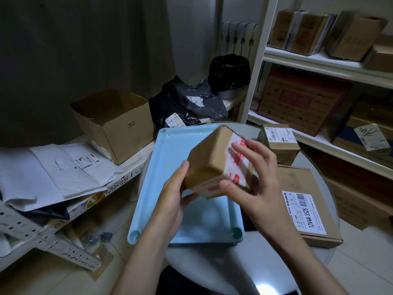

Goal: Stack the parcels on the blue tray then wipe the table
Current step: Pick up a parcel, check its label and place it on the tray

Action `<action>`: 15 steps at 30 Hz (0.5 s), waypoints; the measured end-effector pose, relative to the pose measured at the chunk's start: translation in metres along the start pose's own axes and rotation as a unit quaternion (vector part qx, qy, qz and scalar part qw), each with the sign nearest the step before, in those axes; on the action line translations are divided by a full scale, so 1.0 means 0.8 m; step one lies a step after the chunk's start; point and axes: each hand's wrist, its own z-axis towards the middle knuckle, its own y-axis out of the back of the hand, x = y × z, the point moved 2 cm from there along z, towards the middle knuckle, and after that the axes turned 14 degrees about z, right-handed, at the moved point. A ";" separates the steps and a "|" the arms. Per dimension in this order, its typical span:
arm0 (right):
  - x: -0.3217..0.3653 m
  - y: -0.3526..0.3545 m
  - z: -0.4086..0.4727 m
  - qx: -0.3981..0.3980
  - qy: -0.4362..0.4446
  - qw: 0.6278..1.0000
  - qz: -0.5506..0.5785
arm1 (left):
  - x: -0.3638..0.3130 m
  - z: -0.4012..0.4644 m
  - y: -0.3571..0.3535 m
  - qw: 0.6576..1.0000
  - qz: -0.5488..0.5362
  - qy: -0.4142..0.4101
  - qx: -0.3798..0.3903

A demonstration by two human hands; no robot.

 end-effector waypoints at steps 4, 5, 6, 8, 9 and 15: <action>0.006 -0.009 -0.005 0.054 0.086 0.993 -0.056 | 0.005 0.002 -0.003 0.998 -0.058 -0.007 -0.021; 0.007 -0.012 -0.005 0.059 0.090 0.993 -0.054 | 0.005 0.002 -0.003 0.998 -0.056 -0.006 -0.020; 0.007 -0.014 -0.005 0.063 0.090 0.993 -0.049 | 0.006 0.002 -0.004 0.999 -0.050 -0.002 -0.020; 0.004 -0.013 -0.004 0.068 0.086 0.993 -0.048 | 0.007 0.002 -0.004 0.999 -0.038 0.003 -0.016; 0.003 -0.012 -0.004 0.067 0.085 0.993 -0.047 | 0.009 0.002 -0.003 0.999 -0.034 0.003 -0.014; -0.001 -0.011 -0.004 0.064 0.066 0.995 -0.030 | 0.009 0.002 -0.003 0.999 -0.027 -0.014 -0.011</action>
